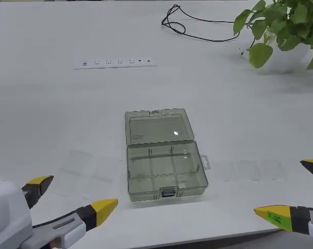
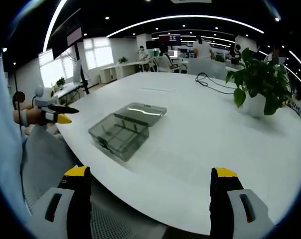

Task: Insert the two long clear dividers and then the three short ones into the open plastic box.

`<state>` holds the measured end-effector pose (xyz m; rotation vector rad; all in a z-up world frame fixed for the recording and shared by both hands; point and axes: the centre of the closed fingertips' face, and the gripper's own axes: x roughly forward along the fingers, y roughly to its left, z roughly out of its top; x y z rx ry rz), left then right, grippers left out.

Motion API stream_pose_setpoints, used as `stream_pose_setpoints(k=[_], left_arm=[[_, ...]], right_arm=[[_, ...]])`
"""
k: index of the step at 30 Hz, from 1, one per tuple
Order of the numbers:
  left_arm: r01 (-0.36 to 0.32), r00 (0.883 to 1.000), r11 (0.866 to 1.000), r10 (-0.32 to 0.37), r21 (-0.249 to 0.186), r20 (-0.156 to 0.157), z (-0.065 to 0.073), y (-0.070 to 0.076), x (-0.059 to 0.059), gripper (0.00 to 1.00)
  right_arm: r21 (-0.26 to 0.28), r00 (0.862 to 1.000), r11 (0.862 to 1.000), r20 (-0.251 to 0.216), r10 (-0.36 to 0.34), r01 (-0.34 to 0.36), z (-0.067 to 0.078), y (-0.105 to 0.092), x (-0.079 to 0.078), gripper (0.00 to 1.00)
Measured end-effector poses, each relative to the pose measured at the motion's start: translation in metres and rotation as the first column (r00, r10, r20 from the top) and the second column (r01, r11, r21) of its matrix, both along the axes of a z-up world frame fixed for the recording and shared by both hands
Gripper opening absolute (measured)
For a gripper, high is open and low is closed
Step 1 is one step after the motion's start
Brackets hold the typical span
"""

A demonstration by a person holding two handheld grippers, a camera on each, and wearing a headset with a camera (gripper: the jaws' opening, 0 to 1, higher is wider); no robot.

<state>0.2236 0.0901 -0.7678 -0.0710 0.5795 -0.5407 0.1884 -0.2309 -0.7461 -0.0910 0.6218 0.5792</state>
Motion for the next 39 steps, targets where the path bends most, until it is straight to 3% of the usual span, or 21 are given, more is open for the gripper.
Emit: stream_pose_setpoints(k=[7,12,14,17,18,20,22,24,29,39], left_arm=[[0.045,0.998,0.998,-0.042,0.050,-0.057,-0.010,-0.003,0.005,0.89],[0.075,0.993,0.996,-0.070,0.053,-0.092,-0.018,-0.008,0.009,0.88],[0.092,0.988,0.994,-0.085,0.052,-0.129,-0.022,-0.010,0.009,0.83],[0.087,0.986,0.995,-0.079,0.055,-0.144,-0.026,-0.010,0.013,0.77],[0.086,0.982,0.995,-0.075,0.059,-0.173,-0.032,-0.009,0.013,0.74],[0.087,0.981,0.994,-0.072,0.073,-0.183,-0.036,-0.008,0.015,0.69],[0.097,0.974,0.991,-0.074,0.097,-0.212,-0.043,-0.007,0.016,0.64],[0.109,0.973,0.987,-0.082,0.115,-0.215,-0.047,-0.008,0.018,0.60],[0.141,0.962,0.971,-0.089,0.191,-0.259,-0.065,-0.005,0.022,0.58],[0.168,0.952,0.952,-0.089,0.255,-0.293,-0.076,-0.009,0.024,0.47]], right_arm=[[-0.004,1.000,1.000,-0.010,0.011,-0.011,-0.004,0.003,-0.002,1.00],[0.016,1.000,1.000,-0.015,0.006,-0.006,-0.004,0.005,-0.003,1.00],[0.017,1.000,1.000,-0.014,0.004,-0.003,-0.005,0.005,-0.003,1.00],[0.018,1.000,1.000,-0.016,0.003,-0.003,-0.005,0.006,-0.004,1.00],[0.020,1.000,1.000,-0.016,0.002,-0.002,-0.005,0.006,-0.004,1.00],[0.019,1.000,1.000,-0.016,0.000,0.000,-0.005,0.006,-0.005,1.00],[0.018,1.000,1.000,-0.016,-0.002,0.002,-0.005,0.005,-0.005,1.00],[0.020,1.000,1.000,-0.016,-0.005,0.006,-0.005,0.005,-0.006,1.00],[0.026,1.000,1.000,-0.022,-0.007,0.008,-0.004,0.006,-0.007,1.00],[0.018,0.999,1.000,-0.041,-0.002,0.003,0.003,0.004,-0.010,1.00]])
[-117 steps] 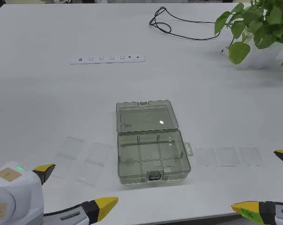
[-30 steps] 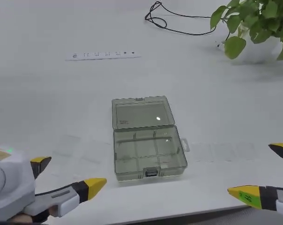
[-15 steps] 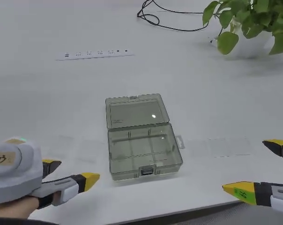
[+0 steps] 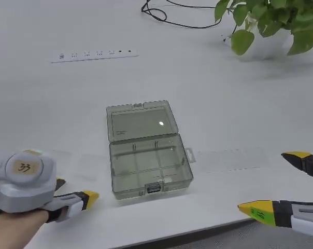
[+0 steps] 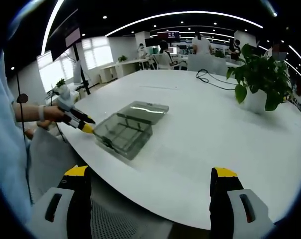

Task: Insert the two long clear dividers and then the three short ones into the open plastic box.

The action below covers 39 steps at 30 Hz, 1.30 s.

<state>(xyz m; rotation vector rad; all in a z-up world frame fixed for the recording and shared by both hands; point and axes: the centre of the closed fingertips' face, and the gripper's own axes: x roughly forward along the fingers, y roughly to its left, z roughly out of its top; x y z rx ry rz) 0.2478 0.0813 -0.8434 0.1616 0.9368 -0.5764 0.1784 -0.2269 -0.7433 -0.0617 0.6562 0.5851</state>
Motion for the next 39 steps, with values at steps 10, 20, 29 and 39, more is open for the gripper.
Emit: stream_pose_setpoints(k=[10,20,29,39], left_arm=[[0.013,1.000,0.998,-0.012,0.066,-0.020,-0.002,0.002,0.000,0.43],[-0.005,0.999,0.991,0.011,0.133,-0.046,-0.006,0.006,-0.004,0.40],[-0.059,0.997,0.986,0.064,0.153,-0.032,-0.005,0.006,-0.003,0.33],[-0.062,0.996,0.984,0.071,0.168,-0.052,-0.002,0.006,-0.003,0.32]], right_arm=[[-0.006,1.000,1.000,-0.001,0.007,-0.007,0.008,-0.006,-0.002,1.00],[0.008,0.998,0.999,-0.015,0.054,-0.054,0.011,-0.004,-0.007,1.00],[0.034,0.996,0.996,-0.010,0.086,-0.086,0.018,-0.009,-0.002,1.00],[0.056,0.997,0.995,0.002,0.079,-0.079,0.020,-0.008,0.000,1.00]])
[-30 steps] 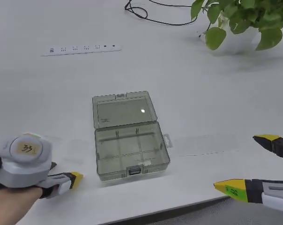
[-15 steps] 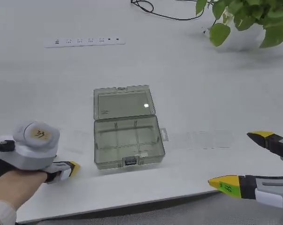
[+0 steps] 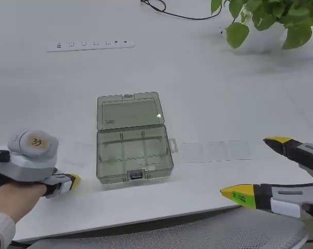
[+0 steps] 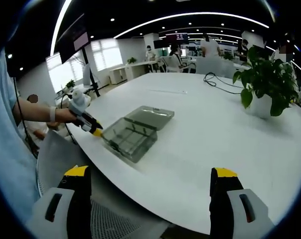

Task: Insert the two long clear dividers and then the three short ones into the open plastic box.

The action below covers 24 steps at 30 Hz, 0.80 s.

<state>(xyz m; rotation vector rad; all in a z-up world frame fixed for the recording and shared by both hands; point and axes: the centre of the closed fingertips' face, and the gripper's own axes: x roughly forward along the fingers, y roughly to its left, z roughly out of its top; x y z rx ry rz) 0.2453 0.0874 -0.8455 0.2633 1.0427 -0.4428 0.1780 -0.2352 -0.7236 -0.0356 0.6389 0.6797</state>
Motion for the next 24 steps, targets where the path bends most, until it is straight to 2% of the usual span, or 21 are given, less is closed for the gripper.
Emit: stream_pose_setpoints(k=[3,5,6,14,16,19,24], left_arm=[[0.011,1.000,1.000,-0.011,0.003,0.001,0.001,0.000,0.001,0.32],[0.001,1.000,1.000,-0.001,-0.013,0.001,0.005,0.001,0.002,0.30],[0.000,1.000,1.000,0.000,-0.013,-0.006,0.004,0.003,0.002,0.30],[-0.011,1.000,0.999,0.011,-0.044,-0.007,0.003,0.004,0.002,0.30],[-0.030,1.000,0.997,0.030,-0.072,-0.009,0.004,0.003,0.001,0.30],[-0.037,0.999,0.996,0.037,-0.083,-0.007,0.005,0.003,0.000,0.30],[-0.067,0.998,0.989,0.067,-0.131,-0.004,0.007,0.002,-0.002,0.30]], right_arm=[[0.004,1.000,1.000,-0.004,-0.009,0.009,-0.002,0.003,0.000,1.00],[0.008,1.000,1.000,-0.006,-0.011,0.011,-0.002,0.008,0.001,1.00],[0.009,1.000,1.000,0.000,-0.010,0.010,0.000,0.011,0.001,1.00],[0.021,1.000,1.000,0.015,-0.011,0.011,0.004,0.024,0.007,1.00],[0.013,1.000,1.000,0.013,-0.009,0.009,0.002,0.026,0.007,1.00],[0.013,1.000,1.000,0.012,-0.012,0.012,0.001,0.028,0.006,1.00],[0.026,1.000,0.999,-0.002,-0.023,0.023,-0.001,0.032,0.006,1.00]])
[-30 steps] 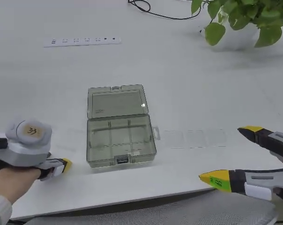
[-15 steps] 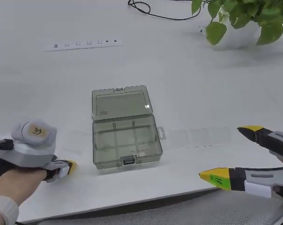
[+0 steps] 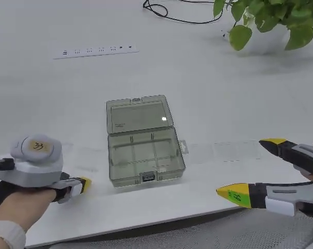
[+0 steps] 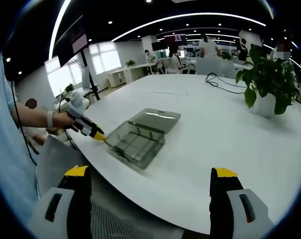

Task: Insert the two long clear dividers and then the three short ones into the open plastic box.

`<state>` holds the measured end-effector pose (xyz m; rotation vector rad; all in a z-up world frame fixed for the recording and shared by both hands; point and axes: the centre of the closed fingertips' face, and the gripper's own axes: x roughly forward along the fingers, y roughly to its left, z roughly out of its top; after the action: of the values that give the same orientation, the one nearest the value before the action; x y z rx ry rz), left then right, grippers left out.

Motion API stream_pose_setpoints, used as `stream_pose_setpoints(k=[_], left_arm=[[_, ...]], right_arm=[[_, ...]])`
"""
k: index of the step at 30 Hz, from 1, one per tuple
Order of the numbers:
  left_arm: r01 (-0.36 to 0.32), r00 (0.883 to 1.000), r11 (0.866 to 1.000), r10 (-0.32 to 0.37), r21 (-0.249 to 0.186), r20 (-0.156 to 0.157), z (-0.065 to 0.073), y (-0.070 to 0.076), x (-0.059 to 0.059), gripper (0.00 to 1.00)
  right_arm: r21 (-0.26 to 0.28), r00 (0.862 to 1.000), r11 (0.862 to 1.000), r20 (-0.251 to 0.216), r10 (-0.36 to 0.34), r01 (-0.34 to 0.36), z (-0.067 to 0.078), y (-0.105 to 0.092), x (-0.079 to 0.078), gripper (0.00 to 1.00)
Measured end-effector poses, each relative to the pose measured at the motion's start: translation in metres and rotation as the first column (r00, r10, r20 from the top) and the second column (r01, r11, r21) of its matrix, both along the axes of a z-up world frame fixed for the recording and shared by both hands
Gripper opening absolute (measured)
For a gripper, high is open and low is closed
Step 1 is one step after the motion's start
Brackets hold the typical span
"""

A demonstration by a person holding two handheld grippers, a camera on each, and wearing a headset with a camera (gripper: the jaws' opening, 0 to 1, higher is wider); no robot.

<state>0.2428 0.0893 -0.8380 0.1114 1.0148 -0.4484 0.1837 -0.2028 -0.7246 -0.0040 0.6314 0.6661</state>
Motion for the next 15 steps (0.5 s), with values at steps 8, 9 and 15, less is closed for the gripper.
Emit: stream_pose_setpoints(k=[8,9,15], left_arm=[[-0.054,0.998,0.994,0.057,-0.096,0.035,0.018,-0.002,-0.003,0.30],[-0.061,0.997,0.992,0.066,-0.108,0.044,0.021,-0.002,-0.003,0.30],[-0.091,0.990,0.980,0.108,-0.178,0.088,0.039,-0.005,-0.002,0.30]], right_arm=[[0.035,0.999,0.999,-0.014,-0.031,0.031,0.002,0.009,0.005,1.00],[0.040,0.999,0.998,-0.014,-0.039,0.039,0.002,0.009,0.006,0.99],[0.091,0.997,0.993,-0.027,-0.076,0.078,0.006,0.014,0.014,0.96]])
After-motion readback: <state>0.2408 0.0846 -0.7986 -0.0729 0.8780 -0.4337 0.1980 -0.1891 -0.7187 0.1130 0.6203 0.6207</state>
